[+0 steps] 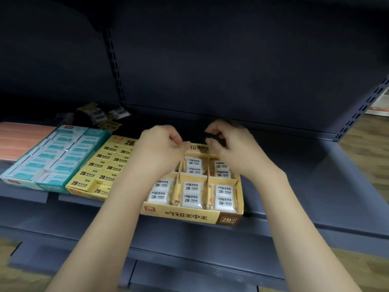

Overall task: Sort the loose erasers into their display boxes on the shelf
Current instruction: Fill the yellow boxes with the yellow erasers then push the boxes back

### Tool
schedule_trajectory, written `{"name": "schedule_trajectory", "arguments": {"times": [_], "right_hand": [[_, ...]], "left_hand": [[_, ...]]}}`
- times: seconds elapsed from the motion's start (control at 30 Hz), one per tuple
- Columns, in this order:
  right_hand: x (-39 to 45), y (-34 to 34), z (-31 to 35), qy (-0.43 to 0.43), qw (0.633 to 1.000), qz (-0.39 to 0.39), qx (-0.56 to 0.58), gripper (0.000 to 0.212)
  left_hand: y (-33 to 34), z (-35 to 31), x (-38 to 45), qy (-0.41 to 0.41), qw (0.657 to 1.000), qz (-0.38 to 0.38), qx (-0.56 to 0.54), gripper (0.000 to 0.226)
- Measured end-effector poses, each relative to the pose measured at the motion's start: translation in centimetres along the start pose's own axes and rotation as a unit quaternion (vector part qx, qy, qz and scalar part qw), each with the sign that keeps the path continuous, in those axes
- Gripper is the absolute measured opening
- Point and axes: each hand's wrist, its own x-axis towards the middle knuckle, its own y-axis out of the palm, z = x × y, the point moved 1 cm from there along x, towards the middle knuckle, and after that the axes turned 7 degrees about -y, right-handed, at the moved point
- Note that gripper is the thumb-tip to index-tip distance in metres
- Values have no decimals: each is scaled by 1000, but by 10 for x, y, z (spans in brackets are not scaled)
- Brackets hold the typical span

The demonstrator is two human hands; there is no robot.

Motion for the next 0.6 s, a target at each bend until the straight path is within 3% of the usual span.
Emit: {"name": "schedule_trajectory", "arguments": {"times": [0.27,0.6], "right_hand": [[78,42,36,-175,963,161,-128,37],[178,136,54,-235,917,228,-227,58]], "left_hand": [[-76,67,39,-35,990,-119,74,11],[-154,149,54,-72,975,-183,104,28]]}}
